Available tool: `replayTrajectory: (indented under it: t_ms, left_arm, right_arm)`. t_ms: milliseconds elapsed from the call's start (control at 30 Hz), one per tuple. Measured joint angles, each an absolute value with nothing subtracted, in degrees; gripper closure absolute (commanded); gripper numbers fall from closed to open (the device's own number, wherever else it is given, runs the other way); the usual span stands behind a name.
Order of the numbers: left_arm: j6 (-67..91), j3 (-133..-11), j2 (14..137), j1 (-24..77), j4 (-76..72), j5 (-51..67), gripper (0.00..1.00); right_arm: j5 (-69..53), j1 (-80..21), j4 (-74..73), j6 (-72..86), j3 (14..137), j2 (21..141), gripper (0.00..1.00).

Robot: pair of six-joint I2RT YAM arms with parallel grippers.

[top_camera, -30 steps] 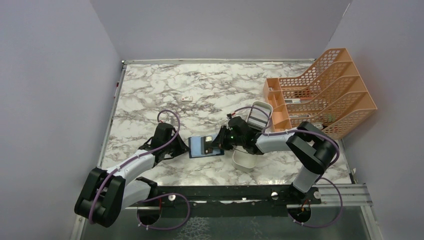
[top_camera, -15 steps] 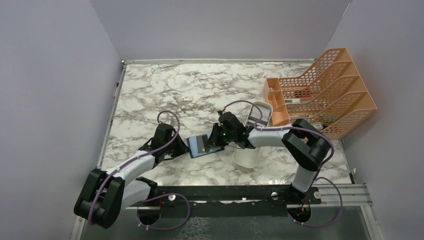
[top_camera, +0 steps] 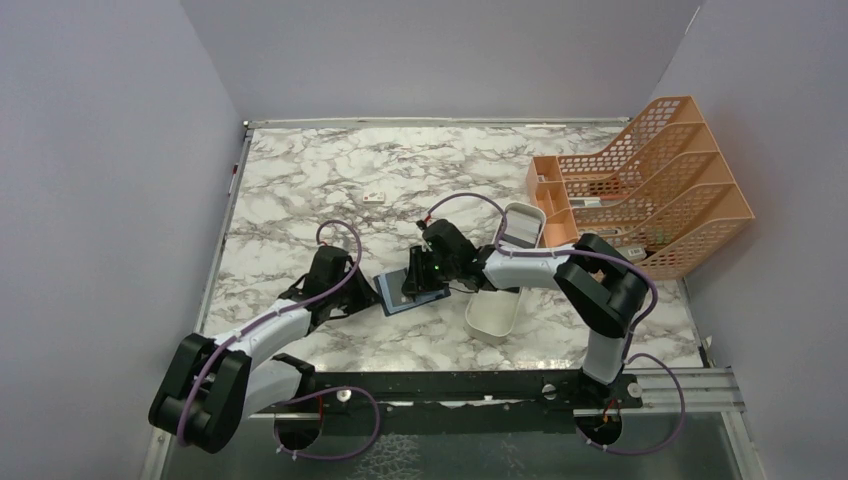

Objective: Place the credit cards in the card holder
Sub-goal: Insert the credit card into the card holder.

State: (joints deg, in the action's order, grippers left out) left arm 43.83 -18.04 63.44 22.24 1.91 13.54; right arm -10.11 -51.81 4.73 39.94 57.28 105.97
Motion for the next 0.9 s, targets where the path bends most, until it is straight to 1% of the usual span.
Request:
replayTrajectory:
  t_ms: [67, 100, 133, 167, 333, 633, 900]
  left_arm:
    - [43.7, -18.5, 63.8, 22.2, 2.2, 13.5, 0.88]
    - [43.6, -18.8, 63.9, 22.2, 2.7, 13.5, 0.86]
    - [43.5, -19.1, 63.9, 22.2, 3.0, 13.5, 0.83]
    - [43.4, -19.5, 63.9, 22.2, 3.3, 13.4, 0.81]
    - [43.4, -21.1, 62.2, 22.2, 5.1, 13.1, 0.72]
    - [42.3, -24.6, 60.9, 22.6, 6.5, 13.0, 0.69]
    - [42.1, -28.6, 62.0, 28.0, 6.3, 14.2, 0.66]
  right_arm:
    - [-9.9, -51.8, 3.8, 38.6, 57.5, 105.7, 0.58]
    - [-9.8, -51.8, 3.2, 38.0, 57.5, 105.3, 0.51]
    - [-9.6, -51.8, 2.3, 37.3, 57.5, 104.7, 0.46]
    - [-9.2, -51.8, 0.9, 36.1, 57.5, 103.8, 0.45]
    - [-6.8, -51.8, -4.6, 30.8, 58.5, 98.2, 0.44]
    - [-2.9, -51.7, -13.0, 18.0, 61.2, 90.0, 0.44]
    - [8.7, -51.0, -19.2, 0.9, 60.2, 81.9, 0.44]
